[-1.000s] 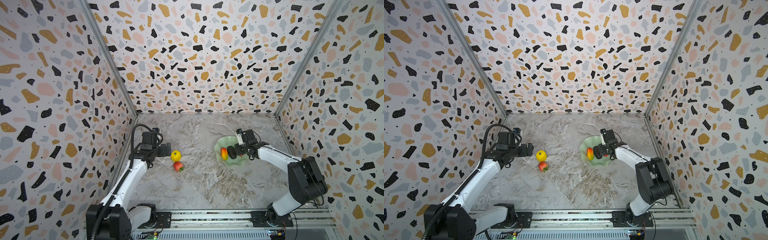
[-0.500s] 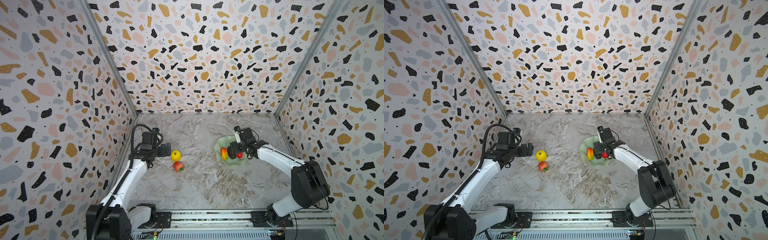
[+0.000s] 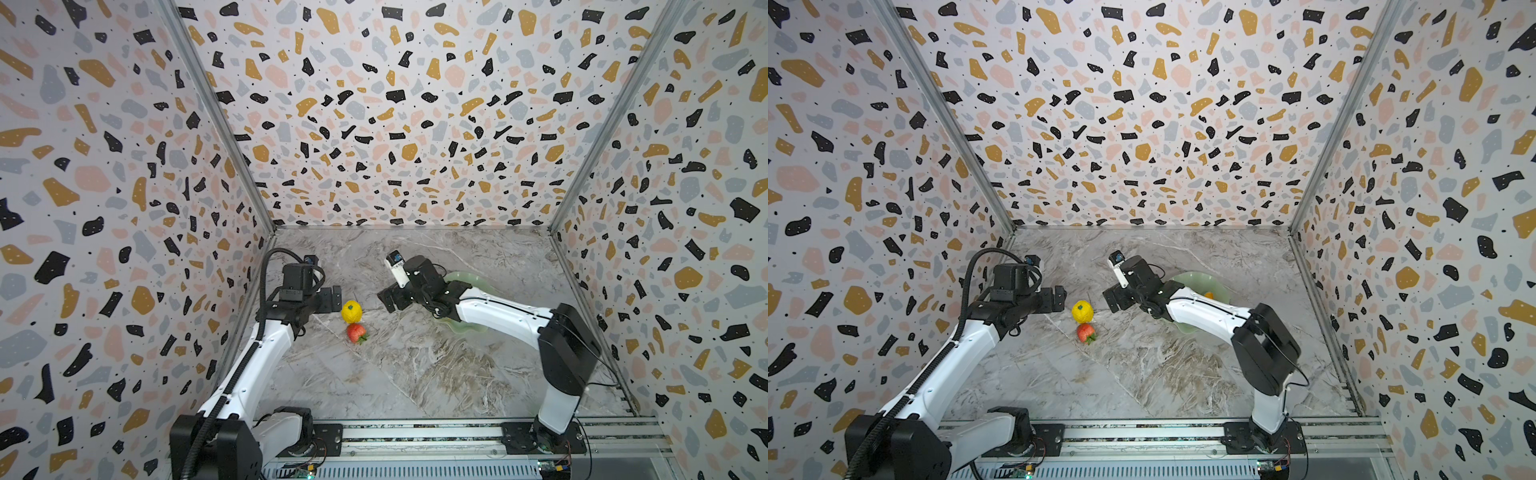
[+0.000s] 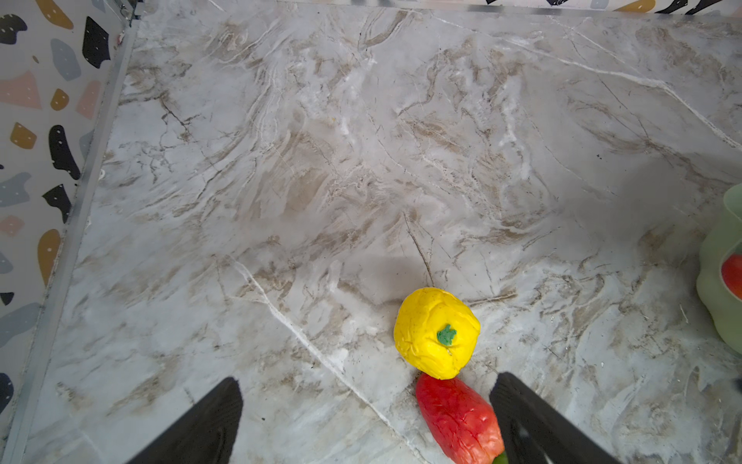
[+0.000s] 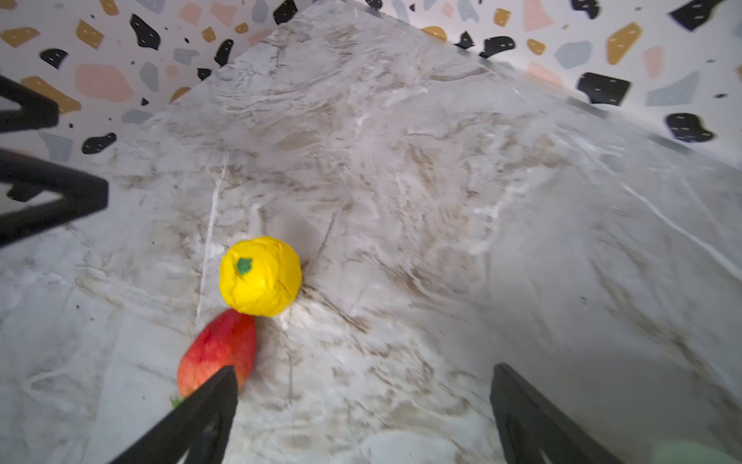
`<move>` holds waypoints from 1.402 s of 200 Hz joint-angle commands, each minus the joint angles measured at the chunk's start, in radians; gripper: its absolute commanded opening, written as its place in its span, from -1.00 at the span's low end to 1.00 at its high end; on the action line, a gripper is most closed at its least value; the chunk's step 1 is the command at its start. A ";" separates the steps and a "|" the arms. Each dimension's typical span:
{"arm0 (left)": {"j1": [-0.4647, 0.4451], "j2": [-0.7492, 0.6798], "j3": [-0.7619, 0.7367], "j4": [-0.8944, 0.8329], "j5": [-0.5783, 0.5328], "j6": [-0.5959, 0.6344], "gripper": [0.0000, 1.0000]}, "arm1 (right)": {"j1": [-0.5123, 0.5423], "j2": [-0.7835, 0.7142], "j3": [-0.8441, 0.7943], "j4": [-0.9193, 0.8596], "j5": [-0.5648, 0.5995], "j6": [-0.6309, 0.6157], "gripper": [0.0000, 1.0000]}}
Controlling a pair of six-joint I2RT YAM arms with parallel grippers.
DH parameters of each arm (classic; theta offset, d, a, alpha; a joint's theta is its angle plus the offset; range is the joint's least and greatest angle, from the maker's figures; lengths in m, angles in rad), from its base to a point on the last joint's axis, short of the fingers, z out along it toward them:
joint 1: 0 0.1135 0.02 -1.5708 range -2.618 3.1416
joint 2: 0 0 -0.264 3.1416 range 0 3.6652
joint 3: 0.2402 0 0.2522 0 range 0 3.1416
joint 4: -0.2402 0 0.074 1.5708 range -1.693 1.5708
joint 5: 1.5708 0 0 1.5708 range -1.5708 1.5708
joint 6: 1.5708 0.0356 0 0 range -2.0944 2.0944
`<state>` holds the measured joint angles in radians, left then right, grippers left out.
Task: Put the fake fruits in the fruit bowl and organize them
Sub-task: 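Reach the right gripper to the yellow pepper and grasp it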
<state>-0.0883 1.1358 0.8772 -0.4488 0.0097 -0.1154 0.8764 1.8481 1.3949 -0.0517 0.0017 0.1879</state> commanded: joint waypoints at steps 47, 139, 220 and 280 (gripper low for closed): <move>-0.004 -0.019 0.020 -0.006 -0.040 0.010 0.99 | 0.075 0.345 0.409 -0.032 -0.109 0.076 0.98; -0.031 -0.004 0.079 -0.078 -0.062 0.005 0.99 | 0.094 0.521 0.540 -0.090 -0.090 0.117 0.72; -0.084 -0.033 0.195 -0.217 -0.113 -0.013 0.99 | 0.096 0.377 0.419 -0.087 -0.017 0.073 -0.21; -0.123 -0.048 0.222 -0.286 -0.122 0.006 0.99 | -0.044 -0.068 0.030 -0.018 0.107 -0.013 -0.33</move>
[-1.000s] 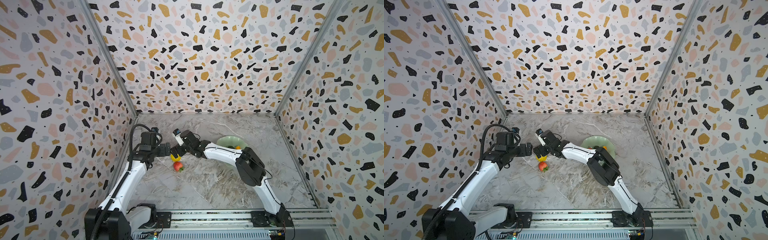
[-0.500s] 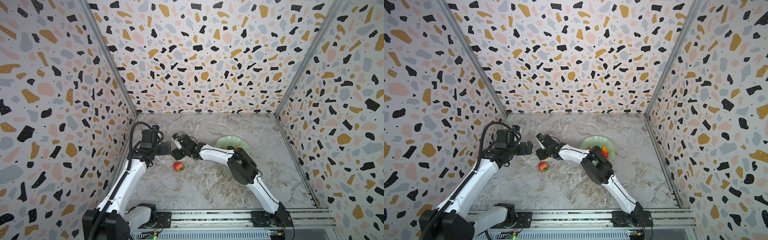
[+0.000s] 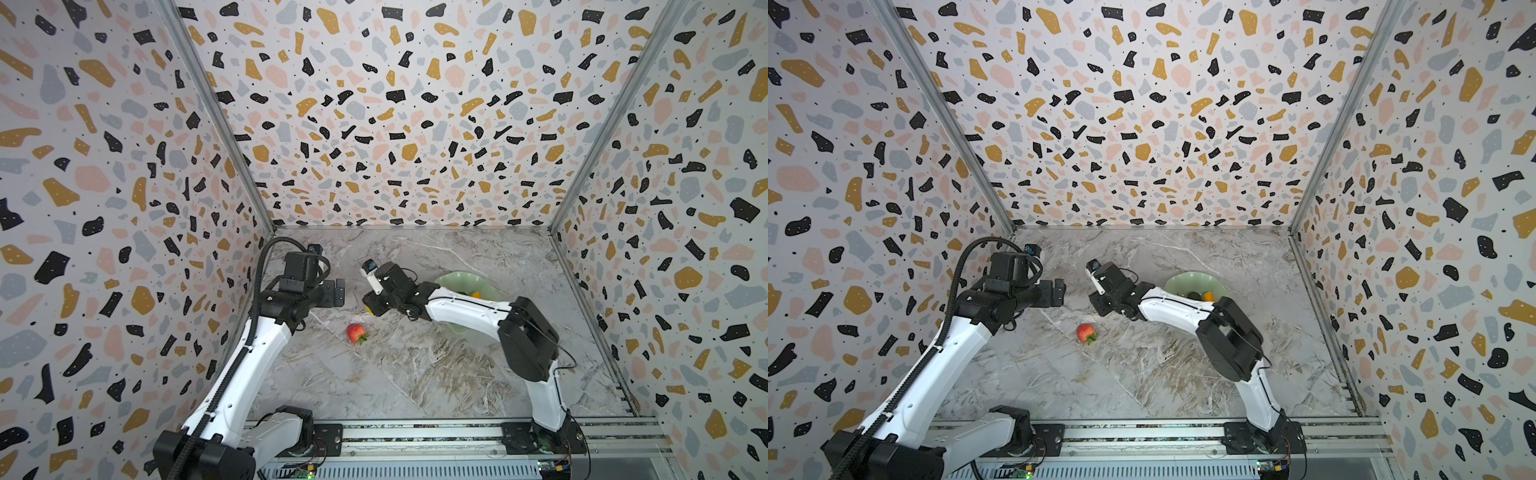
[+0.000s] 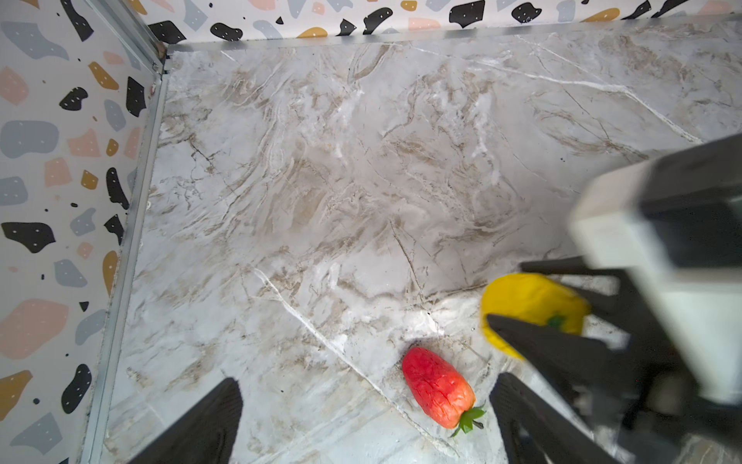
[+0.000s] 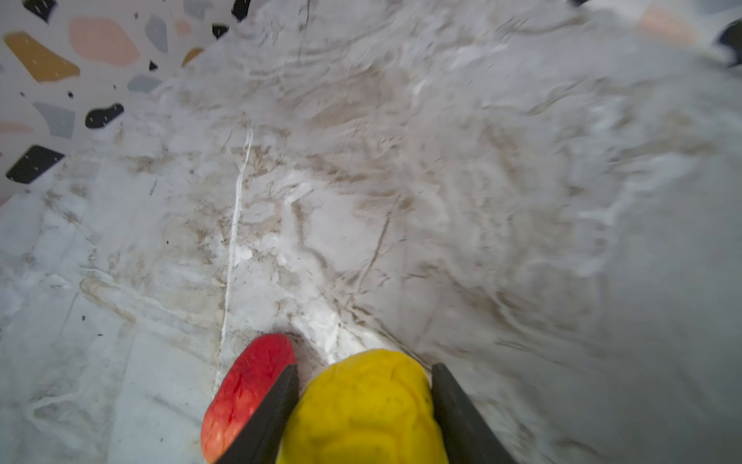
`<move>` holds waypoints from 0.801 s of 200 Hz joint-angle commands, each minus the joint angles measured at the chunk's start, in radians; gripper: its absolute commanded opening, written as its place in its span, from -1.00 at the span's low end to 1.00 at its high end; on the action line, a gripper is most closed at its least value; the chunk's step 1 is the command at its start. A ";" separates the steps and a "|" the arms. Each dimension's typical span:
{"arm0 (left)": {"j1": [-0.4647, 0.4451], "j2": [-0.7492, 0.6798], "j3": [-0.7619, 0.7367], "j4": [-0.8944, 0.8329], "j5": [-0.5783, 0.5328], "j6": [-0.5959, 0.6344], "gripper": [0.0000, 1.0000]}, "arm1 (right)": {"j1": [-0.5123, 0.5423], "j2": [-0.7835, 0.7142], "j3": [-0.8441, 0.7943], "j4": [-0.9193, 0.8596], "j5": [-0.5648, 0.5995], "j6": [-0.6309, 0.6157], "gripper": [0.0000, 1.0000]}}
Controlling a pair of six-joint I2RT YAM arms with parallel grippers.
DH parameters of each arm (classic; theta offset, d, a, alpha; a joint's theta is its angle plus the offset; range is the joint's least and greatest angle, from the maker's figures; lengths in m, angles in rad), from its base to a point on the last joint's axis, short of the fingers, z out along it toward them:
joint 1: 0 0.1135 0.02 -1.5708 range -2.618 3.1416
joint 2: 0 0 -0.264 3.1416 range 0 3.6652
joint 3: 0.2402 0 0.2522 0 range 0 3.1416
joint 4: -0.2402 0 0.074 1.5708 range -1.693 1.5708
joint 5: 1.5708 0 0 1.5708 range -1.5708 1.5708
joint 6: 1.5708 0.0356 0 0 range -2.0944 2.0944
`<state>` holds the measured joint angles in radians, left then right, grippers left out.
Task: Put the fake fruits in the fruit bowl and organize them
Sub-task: 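Reach the right gripper to the yellow pepper and grasp it, then set the yellow pepper with the right gripper on top in the bowl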
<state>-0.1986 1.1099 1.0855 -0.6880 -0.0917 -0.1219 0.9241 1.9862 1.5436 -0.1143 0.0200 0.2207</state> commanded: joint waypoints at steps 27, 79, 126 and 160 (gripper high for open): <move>-0.027 -0.044 -0.002 -0.035 -0.003 0.016 0.99 | -0.222 -0.348 -0.275 0.057 0.110 -0.062 -0.35; -0.046 -0.026 0.001 -0.037 -0.005 0.020 0.99 | -0.430 -0.403 -0.405 0.111 0.086 -0.107 -0.41; -0.053 -0.020 -0.003 -0.032 -0.013 0.021 0.99 | -0.492 -0.279 -0.331 0.088 0.046 -0.141 -0.43; -0.058 -0.013 -0.006 -0.028 -0.009 0.022 0.99 | -0.492 -0.219 -0.330 0.112 0.035 -0.131 -0.46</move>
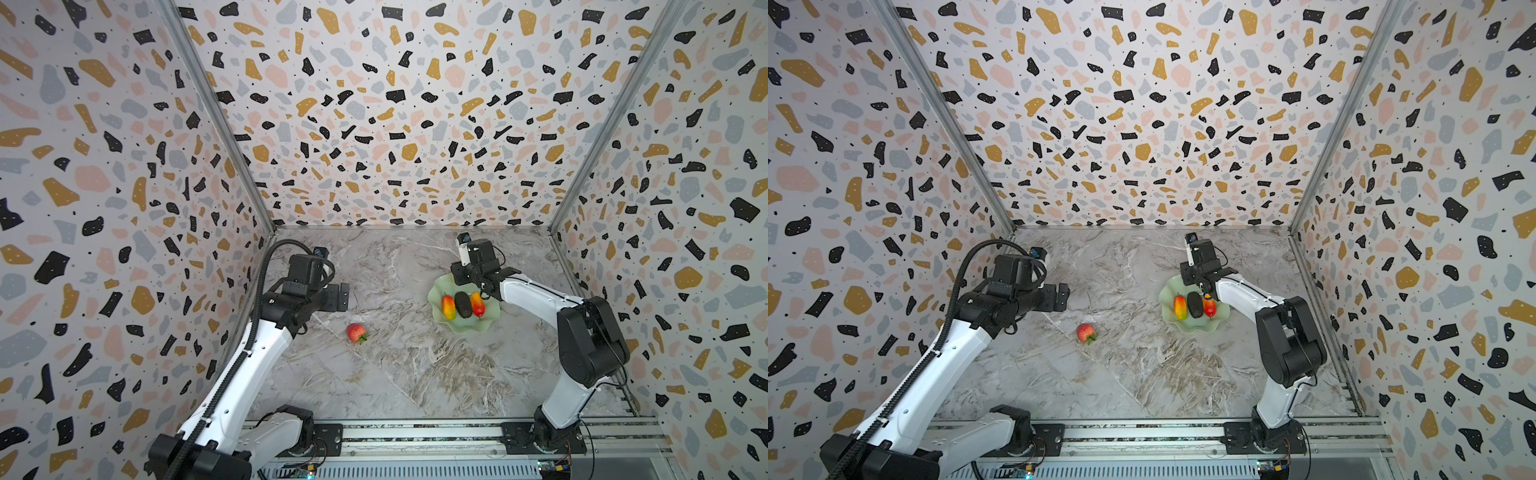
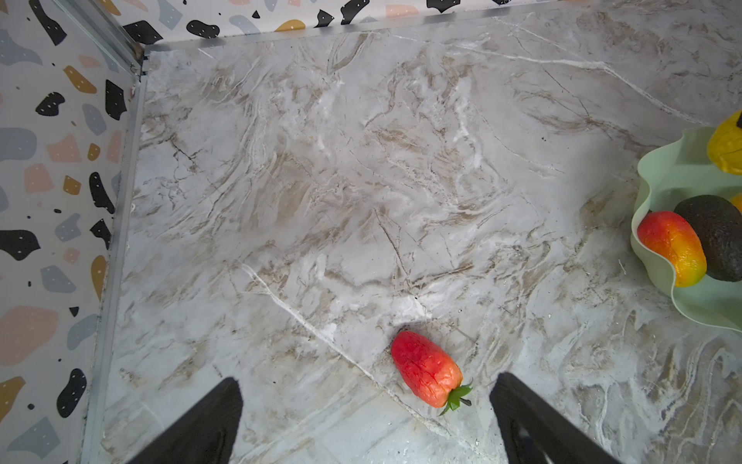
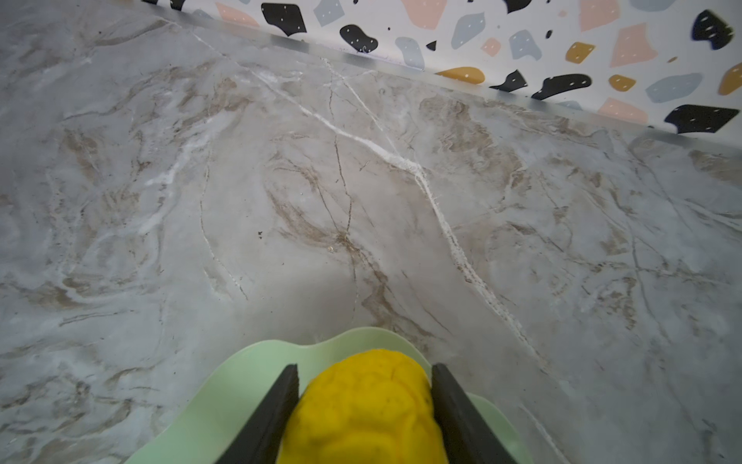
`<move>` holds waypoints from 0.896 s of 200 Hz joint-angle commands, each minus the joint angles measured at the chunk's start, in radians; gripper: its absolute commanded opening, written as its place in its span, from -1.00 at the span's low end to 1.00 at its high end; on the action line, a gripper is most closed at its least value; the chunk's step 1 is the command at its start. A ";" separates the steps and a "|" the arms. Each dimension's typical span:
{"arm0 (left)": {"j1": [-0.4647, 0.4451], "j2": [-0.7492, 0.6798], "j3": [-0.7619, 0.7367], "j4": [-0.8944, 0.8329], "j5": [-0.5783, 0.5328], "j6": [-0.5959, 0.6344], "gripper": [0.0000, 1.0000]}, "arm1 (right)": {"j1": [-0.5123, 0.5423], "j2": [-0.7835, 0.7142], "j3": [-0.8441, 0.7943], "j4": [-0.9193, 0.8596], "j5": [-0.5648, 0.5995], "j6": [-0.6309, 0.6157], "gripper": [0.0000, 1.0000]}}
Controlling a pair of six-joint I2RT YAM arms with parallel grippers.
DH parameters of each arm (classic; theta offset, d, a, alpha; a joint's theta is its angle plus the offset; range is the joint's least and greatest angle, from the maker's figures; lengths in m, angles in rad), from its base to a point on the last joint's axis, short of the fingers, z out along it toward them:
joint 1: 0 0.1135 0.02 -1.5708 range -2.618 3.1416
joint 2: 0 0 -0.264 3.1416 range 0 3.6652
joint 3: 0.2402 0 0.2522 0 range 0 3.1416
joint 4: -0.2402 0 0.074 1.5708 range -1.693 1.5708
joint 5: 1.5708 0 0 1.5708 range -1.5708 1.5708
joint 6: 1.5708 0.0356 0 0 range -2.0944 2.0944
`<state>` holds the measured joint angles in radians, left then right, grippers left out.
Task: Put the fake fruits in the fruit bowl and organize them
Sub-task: 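Set the yellow pepper with the right gripper on top in the bowl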
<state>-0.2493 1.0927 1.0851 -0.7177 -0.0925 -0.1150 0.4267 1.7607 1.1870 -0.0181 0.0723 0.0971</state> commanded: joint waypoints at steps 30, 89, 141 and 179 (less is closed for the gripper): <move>-0.011 0.001 -0.004 0.002 -0.012 0.016 0.99 | 0.008 0.037 0.007 0.049 -0.017 0.004 -0.48; -0.016 -0.002 -0.010 0.004 -0.009 0.016 0.99 | 0.026 0.044 -0.034 0.058 0.016 -0.003 -0.27; -0.021 -0.002 -0.015 0.009 -0.004 0.017 0.99 | 0.046 -0.005 -0.083 0.054 0.053 -0.014 0.17; -0.022 -0.004 -0.017 0.009 -0.004 0.015 0.99 | 0.048 -0.058 -0.085 0.027 0.062 -0.022 0.50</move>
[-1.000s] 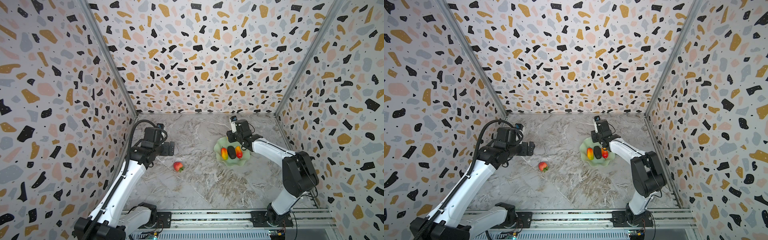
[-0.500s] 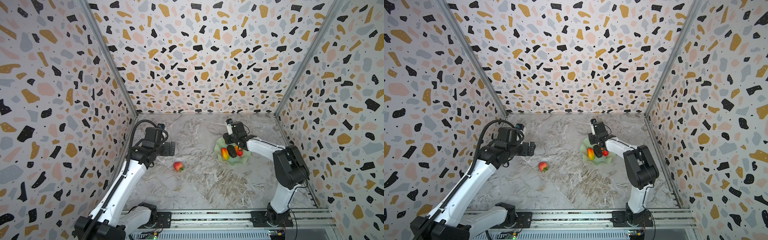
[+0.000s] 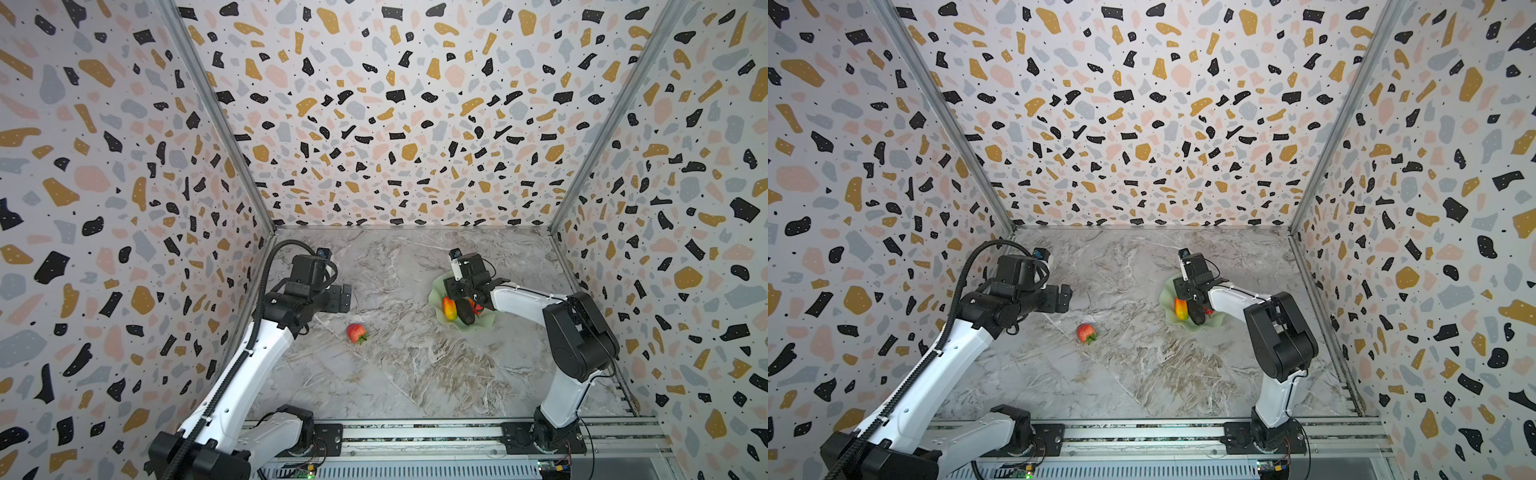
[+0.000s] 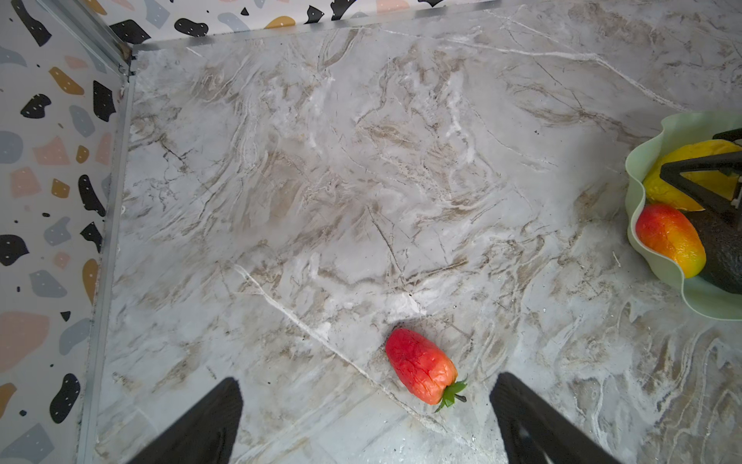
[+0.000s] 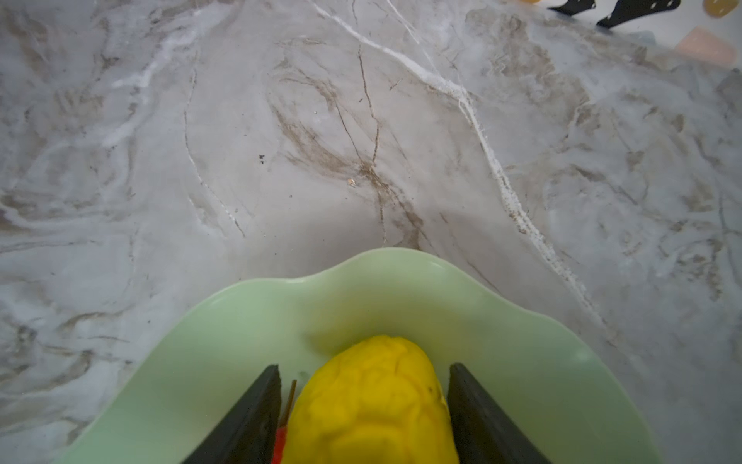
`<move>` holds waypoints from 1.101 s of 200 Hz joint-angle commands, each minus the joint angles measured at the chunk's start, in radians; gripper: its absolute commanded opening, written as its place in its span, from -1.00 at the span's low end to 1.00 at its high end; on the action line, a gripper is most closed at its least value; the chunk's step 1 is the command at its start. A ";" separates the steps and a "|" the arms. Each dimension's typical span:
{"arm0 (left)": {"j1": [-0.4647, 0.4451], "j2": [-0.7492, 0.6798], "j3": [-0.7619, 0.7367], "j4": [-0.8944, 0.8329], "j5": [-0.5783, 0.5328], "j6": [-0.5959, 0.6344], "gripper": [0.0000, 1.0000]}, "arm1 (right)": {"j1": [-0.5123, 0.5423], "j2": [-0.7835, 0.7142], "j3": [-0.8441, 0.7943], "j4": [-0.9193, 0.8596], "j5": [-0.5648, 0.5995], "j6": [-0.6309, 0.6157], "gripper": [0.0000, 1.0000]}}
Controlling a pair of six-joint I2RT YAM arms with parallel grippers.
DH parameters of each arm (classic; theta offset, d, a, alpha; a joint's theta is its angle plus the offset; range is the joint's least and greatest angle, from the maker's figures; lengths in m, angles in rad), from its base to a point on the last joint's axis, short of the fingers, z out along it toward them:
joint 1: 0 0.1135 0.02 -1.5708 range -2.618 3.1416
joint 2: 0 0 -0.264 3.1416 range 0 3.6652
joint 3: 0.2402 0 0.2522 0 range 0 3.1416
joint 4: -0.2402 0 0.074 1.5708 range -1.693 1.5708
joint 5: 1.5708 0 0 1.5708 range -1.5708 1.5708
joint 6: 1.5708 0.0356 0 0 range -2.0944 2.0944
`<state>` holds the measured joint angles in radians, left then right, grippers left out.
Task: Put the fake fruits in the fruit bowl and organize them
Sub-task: 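Set the yellow pepper with the right gripper on top in the bowl, then reach the right gripper to the red strawberry and grasp it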
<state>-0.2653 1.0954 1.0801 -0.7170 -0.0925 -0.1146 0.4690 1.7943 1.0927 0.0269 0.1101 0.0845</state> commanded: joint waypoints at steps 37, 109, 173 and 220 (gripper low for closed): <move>-0.008 -0.006 -0.014 0.009 -0.003 0.016 0.99 | 0.025 -0.175 0.047 -0.067 0.046 -0.029 0.93; -0.009 -0.013 -0.013 -0.006 -0.022 0.013 0.99 | 0.331 -0.277 0.049 -0.037 -0.126 -0.182 0.98; -0.010 -0.018 -0.013 -0.035 -0.043 -0.001 0.99 | 0.533 -0.049 0.132 0.101 -0.126 0.095 0.98; -0.010 -0.031 -0.012 -0.044 -0.047 -0.004 0.99 | 0.610 0.116 0.201 0.144 -0.132 0.171 0.96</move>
<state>-0.2707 1.0859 1.0775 -0.7456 -0.1223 -0.1158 1.0512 1.8938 1.2484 0.1192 -0.0158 0.1841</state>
